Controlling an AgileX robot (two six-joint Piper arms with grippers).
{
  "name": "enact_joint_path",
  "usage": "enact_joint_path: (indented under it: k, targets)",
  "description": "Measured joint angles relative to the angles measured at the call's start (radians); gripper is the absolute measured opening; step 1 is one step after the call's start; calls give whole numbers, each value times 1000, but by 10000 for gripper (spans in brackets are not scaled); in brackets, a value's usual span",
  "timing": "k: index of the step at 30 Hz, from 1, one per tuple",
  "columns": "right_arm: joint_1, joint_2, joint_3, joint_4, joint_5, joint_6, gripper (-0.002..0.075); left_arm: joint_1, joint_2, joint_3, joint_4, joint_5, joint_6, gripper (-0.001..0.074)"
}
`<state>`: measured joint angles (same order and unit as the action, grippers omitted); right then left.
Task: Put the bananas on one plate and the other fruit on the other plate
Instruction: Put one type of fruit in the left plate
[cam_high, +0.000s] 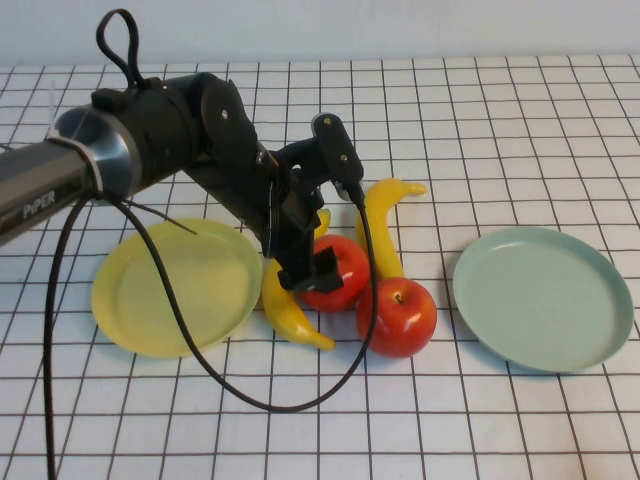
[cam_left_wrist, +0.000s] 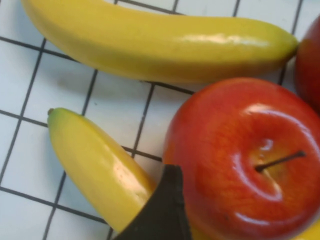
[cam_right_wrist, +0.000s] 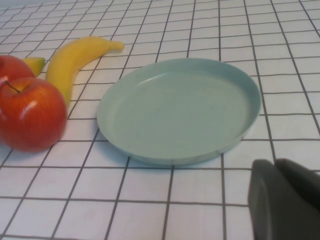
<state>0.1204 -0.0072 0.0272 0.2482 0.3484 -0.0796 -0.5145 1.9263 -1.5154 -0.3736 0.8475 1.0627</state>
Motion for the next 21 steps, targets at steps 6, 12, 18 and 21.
enact_joint_path:
  k: [6,12,18,21]
  targets:
    - [0,0,0,0,0,0,-17,0,30,0,-4,-35,2,668]
    - [0,0,0,0,0,0,-17,0,42,-3,-19,-20,2,668]
    - [0,0,0,0,0,0,-17,0,55,-9,-33,-20,2,668]
    - [0,0,0,0,0,0,-17,0,61,-11,-40,-22,2,668]
